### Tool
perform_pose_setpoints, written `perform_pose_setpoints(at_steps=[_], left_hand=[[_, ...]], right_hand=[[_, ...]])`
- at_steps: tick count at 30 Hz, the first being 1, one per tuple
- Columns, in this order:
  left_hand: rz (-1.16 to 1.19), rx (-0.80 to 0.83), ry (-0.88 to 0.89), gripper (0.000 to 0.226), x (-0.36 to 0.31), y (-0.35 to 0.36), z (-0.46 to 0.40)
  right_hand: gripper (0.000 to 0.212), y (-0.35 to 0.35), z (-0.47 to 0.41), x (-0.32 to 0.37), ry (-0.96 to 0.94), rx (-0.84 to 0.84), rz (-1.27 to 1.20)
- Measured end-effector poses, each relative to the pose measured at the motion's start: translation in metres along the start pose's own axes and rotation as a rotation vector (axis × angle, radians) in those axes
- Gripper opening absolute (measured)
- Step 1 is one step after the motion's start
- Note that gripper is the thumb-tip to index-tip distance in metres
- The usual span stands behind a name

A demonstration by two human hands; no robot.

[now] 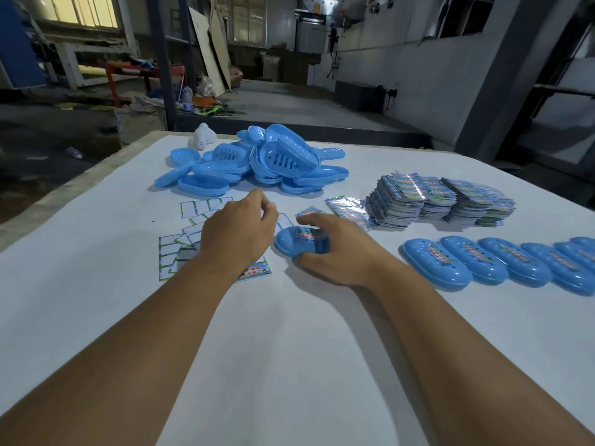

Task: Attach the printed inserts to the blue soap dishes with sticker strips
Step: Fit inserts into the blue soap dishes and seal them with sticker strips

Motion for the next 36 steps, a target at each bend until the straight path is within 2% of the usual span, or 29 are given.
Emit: perform_pose_setpoints(at_steps=[5, 10, 14, 17, 22, 27, 31, 34, 36], left_hand=[[0.019, 0.010, -0.001, 0.025, 0.004, 0.002, -0.002], [0.044, 0.011, -0.015, 0.026, 0.008, 0.003, -0.005], [0.046, 0.024, -0.013, 0.026, 0.007, 0.004, -0.006], [0.050, 0.041, 0.000, 0.024, 0.005, 0.006, -0.005], [0.060, 0.048, 0.011, 0.022, 0.005, 0.006, -0.004], [0.051, 0.094, -0.008, 0.019, 0.006, 0.010, -0.006], [0.040, 0.083, -0.007, 0.020, 0.009, 0.008, -0.008], [0.003, 0.038, -0.013, 0.023, 0.014, 0.007, -0.016], [-0.020, -0.005, -0.030, 0.023, 0.020, 0.004, -0.023]], right_hand=[[0.074, -0.012, 0.019, -0.007, 0.090, -0.058, 0.183], [0.078, -0.040, 0.055, -0.029, 0.344, -0.125, 0.499], [0.065, -0.045, 0.073, -0.038, 0.486, -0.144, 0.536], [0.064, -0.047, 0.079, -0.043, 0.543, -0.139, 0.511], [0.066, -0.057, 0.088, -0.052, 0.581, -0.188, 0.458], [0.062, -0.074, 0.100, -0.068, 0.619, -0.314, 0.293], [0.061, -0.084, 0.105, -0.076, 0.661, -0.347, 0.300], [0.053, -0.079, 0.092, -0.068, 0.591, -0.372, 0.313], [0.044, -0.076, 0.071, -0.053, 0.459, -0.415, 0.338]])
Point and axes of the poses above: each hand's wrist, its own z-axis away from the middle knuckle, its own y-axis out of the palm, x = y × z, the point moved 8 cm from there along -z, towards the middle knuckle, and after that the axes turned 11 degrees about -y, right-handed, at the moved point
